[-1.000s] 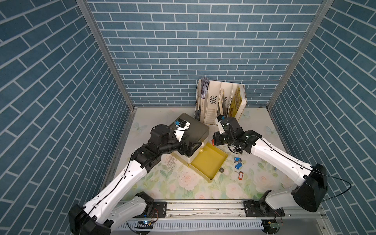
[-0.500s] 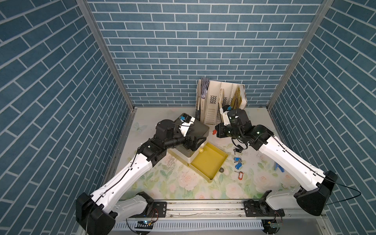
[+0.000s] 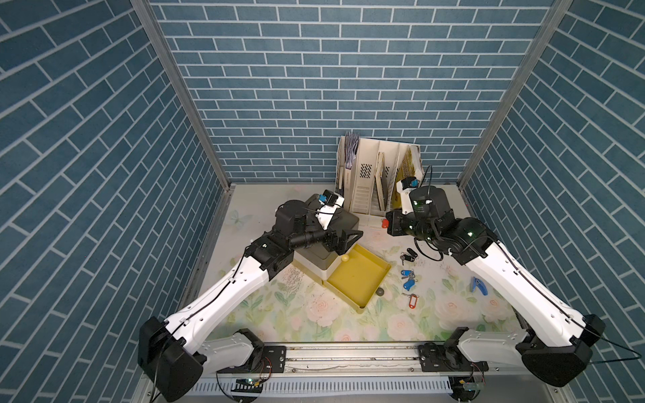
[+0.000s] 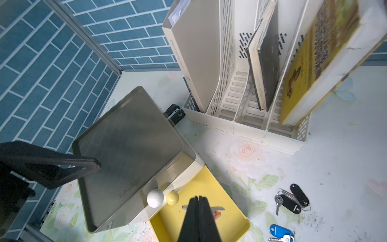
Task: Take the keys out of the drawer
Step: Place the key at the center of the board.
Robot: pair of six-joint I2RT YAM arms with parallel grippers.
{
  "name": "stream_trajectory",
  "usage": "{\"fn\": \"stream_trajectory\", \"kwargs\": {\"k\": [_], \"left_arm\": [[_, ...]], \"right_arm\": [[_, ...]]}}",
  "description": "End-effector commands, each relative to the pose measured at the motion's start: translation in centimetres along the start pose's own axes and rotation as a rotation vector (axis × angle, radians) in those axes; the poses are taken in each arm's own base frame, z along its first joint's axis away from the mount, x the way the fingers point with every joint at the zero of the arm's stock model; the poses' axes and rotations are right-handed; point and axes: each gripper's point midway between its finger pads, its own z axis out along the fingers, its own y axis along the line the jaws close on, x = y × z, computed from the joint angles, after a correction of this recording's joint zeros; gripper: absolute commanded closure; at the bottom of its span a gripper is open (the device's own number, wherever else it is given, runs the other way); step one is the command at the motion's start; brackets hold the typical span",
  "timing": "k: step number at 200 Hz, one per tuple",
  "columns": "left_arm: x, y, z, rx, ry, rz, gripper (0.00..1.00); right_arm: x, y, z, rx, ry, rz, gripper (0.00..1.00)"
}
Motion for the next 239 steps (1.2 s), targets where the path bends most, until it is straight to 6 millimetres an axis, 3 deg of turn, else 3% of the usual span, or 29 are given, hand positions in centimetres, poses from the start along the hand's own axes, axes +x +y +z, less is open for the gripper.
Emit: {"fn": "stream_trajectory", "kwargs": {"k": [1, 35, 82, 167, 239], "left_arm": [[-1.7, -1.2, 0.3, 0.014, -0.049, 0.040, 0.00], [-0.7, -2.4, 1.4, 0.030, -0.013, 0.034, 0.00], [1.2, -3.3, 3.0, 0.000, 0.058, -0.004, 0.00], [3.6, -4.3, 3.6, -0.068, 0.116, -0.065, 0.00], [6.5, -6.2, 4.9, -0.035, 0.215, -0.106, 0.00]], "right_arm": [[-0.7, -1.5, -2.3, 0.056, -0.041, 0.055, 1.00], [0.5, -2.8, -3.2, 0.088, -0.033, 0.098, 1.00], [4.1, -5.2, -3.0, 0.176, 0.035, 0.195, 1.00], [10.1, -9.4, -3.6, 0.300, 0.086, 0.288, 1.00], [16.0, -10.3, -3.1, 0.268, 0.182, 0.383, 1.00]]}}
